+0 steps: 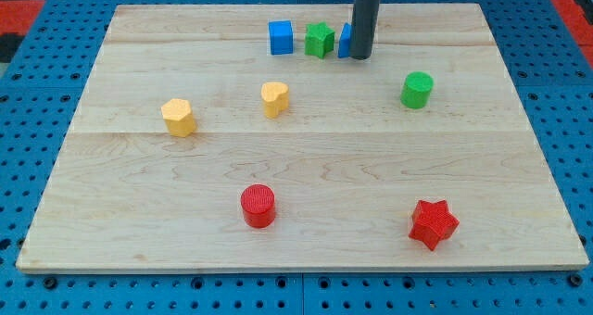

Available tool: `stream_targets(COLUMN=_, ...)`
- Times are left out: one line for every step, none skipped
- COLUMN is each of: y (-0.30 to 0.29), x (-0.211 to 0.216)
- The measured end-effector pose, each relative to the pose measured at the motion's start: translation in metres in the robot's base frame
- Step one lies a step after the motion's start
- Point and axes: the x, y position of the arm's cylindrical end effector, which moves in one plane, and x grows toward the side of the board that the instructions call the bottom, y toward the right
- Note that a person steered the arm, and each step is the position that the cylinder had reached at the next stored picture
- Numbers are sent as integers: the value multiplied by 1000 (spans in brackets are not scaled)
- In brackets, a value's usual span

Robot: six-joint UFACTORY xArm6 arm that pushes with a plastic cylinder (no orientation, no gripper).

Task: Push the green circle to the right of blue triangle

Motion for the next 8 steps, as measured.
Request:
stream_targets(y=0, x=-6)
stream_targets(y=0, x=-5)
stream_targets(y=11, x=38)
stream_targets(y=11, x=97)
stream_targets(y=24, x=136)
stream_targets(y=53, x=140)
stream_targets(y=53, x=126)
stream_targets(y=65, x=101)
